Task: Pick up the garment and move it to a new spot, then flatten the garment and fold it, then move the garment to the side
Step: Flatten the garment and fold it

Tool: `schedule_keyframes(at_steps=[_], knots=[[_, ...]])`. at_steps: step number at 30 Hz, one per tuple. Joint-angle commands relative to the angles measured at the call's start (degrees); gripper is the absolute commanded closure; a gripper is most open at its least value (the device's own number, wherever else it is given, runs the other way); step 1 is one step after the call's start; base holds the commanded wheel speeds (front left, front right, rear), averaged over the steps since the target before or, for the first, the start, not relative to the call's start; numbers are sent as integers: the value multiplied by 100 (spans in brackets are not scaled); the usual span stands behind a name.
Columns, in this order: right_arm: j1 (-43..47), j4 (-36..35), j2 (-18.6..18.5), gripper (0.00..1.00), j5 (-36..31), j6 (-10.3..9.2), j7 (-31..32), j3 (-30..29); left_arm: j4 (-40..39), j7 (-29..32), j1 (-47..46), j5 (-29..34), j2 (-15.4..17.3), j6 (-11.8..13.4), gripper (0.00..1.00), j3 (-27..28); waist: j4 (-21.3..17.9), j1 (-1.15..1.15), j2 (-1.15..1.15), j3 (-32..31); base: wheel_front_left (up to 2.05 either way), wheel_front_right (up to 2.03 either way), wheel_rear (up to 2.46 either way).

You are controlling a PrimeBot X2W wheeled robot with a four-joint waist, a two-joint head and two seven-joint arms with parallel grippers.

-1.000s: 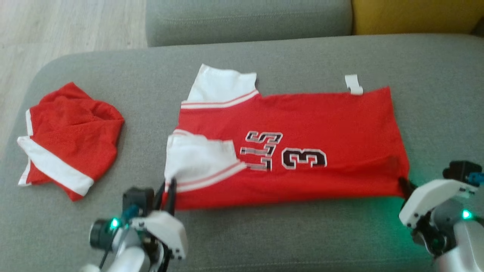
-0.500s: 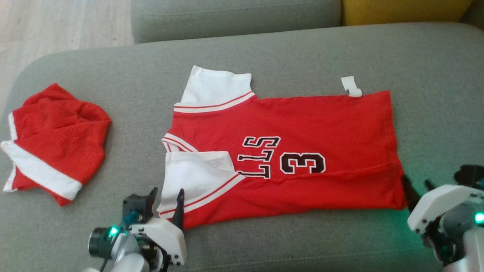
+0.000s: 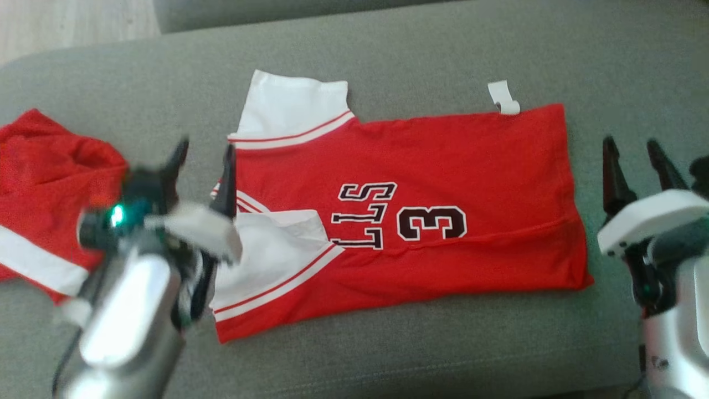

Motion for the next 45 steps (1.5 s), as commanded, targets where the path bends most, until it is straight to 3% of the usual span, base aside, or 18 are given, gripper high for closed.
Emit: schedule_keyframes(at_steps=[1,7,11,15,19,24,32,45], knots=[[-296,-256,-69,0,-31,37,-103,182,-203,56,-458,43,202,-72,0,191,-84,0,0,166,0,0,0],[-785,-390,-157,0,-34,37,-386,456,210,795,-1811,110,452,-738,0,-19,-300,0,0,710,0,0,0],[-1076,-473,-174,0,7,37,-448,566,736,1168,-2725,208,641,-1421,0,-306,-455,0,0,1032,0,0,0],[-1314,-517,-177,0,28,37,-490,706,1445,1512,-3463,130,796,-1727,0,-528,-621,0,0,1280,0,0,0],[-1470,-585,-165,0,51,37,-509,800,2066,1908,-4042,-121,921,-1802,0,-720,-750,0,0,1478,0,0,0],[-1572,-669,-126,0,81,37,-539,883,2543,2266,-4461,-301,1161,-1812,0,-1477,-884,0,0,1646,0,0,0],[-1622,-744,-40,0,117,37,-596,986,3186,2203,-4843,-461,1341,-1814,0,-1941,-1036,0,0,1824,0,0,0],[-1623,-701,-7,0,156,37,-681,913,3902,2214,-5176,-997,1280,-1814,0,-2449,-1280,0,0,2063,0,0,0]])
